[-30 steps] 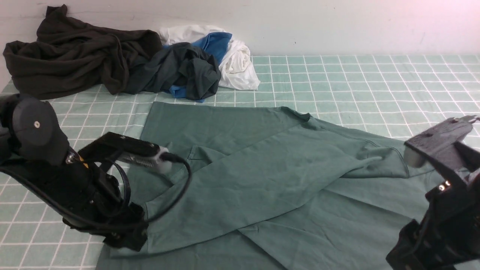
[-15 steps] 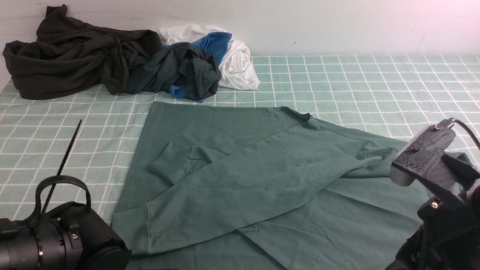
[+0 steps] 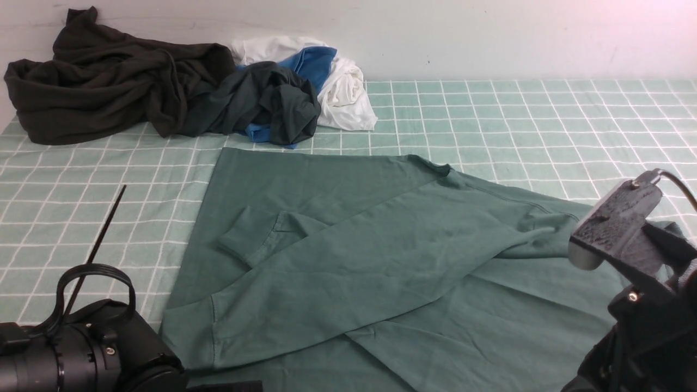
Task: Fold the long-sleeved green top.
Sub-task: Use both arms simultaneously to clamp the lower edge of the clothing fabric
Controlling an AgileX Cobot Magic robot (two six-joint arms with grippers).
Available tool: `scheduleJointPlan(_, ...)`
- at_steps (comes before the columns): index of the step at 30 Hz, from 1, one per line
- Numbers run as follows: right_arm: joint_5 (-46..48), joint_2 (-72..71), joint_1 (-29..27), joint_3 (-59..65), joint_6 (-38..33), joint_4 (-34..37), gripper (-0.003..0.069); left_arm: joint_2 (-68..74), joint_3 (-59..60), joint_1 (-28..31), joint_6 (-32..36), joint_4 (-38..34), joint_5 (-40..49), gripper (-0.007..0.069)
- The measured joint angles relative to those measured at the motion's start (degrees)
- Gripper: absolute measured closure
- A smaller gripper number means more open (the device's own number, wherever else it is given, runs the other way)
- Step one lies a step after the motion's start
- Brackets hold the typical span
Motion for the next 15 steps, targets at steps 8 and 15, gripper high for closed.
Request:
scheduleJointPlan(8,0.0,0.0,0.0,0.0,-1.39,-0.18,0.0271,-1.37,0.0,0.0,-10.91,2.66,0.09,0.0625)
scheduleJointPlan(15,-0.06,1.43,0.0,1.09,-10.27,-0.18,0.0266,-3.75,-2.25,0.0,-17.28,5.57,6.09,0.0625)
